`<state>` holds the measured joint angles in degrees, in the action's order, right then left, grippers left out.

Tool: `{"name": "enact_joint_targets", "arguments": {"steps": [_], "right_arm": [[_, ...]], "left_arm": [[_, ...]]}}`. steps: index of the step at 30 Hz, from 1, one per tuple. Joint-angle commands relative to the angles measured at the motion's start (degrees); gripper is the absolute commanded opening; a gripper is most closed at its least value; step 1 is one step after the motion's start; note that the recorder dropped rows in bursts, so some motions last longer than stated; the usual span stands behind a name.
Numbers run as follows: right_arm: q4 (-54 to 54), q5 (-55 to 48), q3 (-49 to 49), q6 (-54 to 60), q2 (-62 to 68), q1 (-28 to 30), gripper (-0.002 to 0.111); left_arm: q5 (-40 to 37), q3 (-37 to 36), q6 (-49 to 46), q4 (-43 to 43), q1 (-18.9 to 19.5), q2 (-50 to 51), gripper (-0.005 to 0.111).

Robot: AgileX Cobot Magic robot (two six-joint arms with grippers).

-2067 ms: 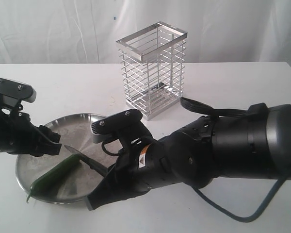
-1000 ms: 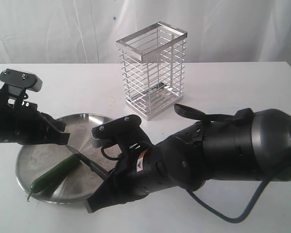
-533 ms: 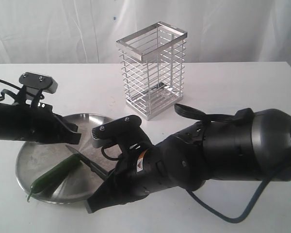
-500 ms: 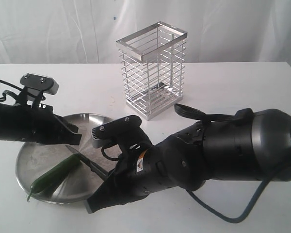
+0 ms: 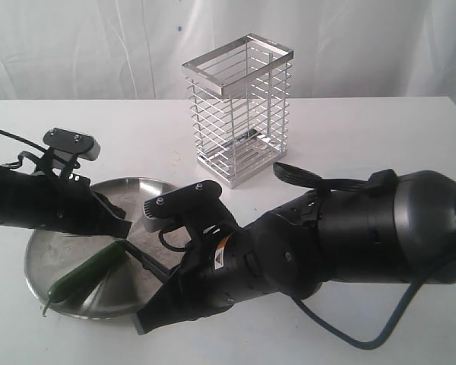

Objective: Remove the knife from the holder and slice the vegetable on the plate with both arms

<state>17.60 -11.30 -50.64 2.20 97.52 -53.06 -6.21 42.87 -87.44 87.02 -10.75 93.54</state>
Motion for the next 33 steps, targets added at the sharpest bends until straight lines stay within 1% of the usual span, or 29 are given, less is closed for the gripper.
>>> {"name": "enact_joint_targets", "arguments": {"steps": [1, 7, 14, 16, 19, 26, 29, 33], "right_arm": [[-0.05, -0.33, -0.18, -0.06, 0.01, -0.02, 0.000], [-0.05, -0.33, -0.18, -0.06, 0.01, -0.02, 0.000], [-0.05, -0.45, -0.18, -0.06, 0.01, -0.02, 0.000], [-0.05, -0.45, -0.18, -0.06, 0.01, -0.02, 0.000], [-0.05, -0.45, -0.18, -0.06, 0.01, -0.02, 0.000], [-0.05, -0.32, -0.18, -0.06, 0.01, -0.02, 0.000], [-0.05, -1.00, -0.18, -0.06, 0.01, -0.02, 0.000], [-0.05, -1.93, -0.18, -0.06, 0.64, -0.02, 0.000]], "left_arm": [[-1.59, 0.18, 0.06, 0.20, -0.32, -0.10, 0.000], [-1.77, -0.54, 0.06, -1.70, -0.32, 0.38, 0.000], [-0.66, -0.93, 0.06, -4.70, -0.32, 7.40, 0.000], [0.68, -0.93, 0.06, -5.79, -0.32, 8.15, 0.000], [3.63, -0.12, 0.06, -5.79, -0.32, 6.57, 0.000], [7.62, 0.61, 0.43, -4.95, -0.32, -2.14, 0.000], [7.33, 0.41, 0.43, -4.56, -0.32, -4.07, 0.000], [6.21, -0.88, 0.43, -4.56, -0.32, -4.12, 0.000]]}}
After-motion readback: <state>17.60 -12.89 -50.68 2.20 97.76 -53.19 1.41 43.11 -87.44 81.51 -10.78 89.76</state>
